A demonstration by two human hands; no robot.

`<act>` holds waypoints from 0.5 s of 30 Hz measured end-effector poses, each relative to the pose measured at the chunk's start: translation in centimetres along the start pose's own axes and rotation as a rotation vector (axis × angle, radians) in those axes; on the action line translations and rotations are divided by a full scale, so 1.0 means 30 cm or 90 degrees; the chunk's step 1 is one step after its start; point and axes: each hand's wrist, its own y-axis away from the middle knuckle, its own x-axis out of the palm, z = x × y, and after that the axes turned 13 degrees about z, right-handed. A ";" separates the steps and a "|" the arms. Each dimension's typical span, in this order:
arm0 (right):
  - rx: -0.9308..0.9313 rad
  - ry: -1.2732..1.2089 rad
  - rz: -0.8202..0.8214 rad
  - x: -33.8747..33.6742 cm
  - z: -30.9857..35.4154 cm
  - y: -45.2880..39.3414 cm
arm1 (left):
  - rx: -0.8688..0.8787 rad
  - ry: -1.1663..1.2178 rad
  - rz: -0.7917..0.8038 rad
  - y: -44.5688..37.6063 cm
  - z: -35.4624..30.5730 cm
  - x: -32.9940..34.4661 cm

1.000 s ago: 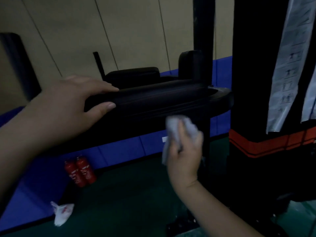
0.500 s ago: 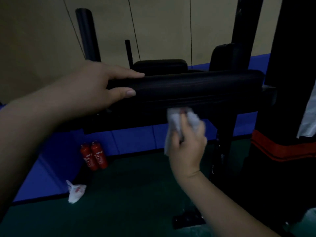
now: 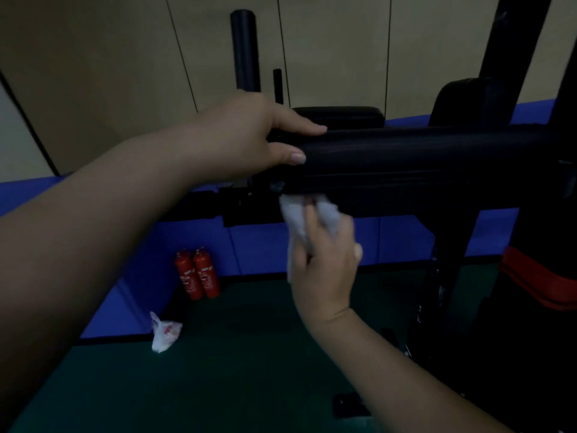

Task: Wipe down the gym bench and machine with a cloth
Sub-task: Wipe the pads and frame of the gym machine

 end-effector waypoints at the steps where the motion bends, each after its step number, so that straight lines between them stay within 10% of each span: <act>1: 0.032 -0.008 -0.015 -0.001 -0.005 -0.004 | 0.004 0.007 0.002 0.002 0.003 -0.006; 7: -0.112 0.067 0.094 0.067 0.165 -0.001 | 0.024 0.003 0.025 -0.004 0.007 -0.025; 15: -0.005 0.088 0.057 0.076 0.204 -0.028 | 0.054 0.041 -0.022 -0.007 0.031 0.006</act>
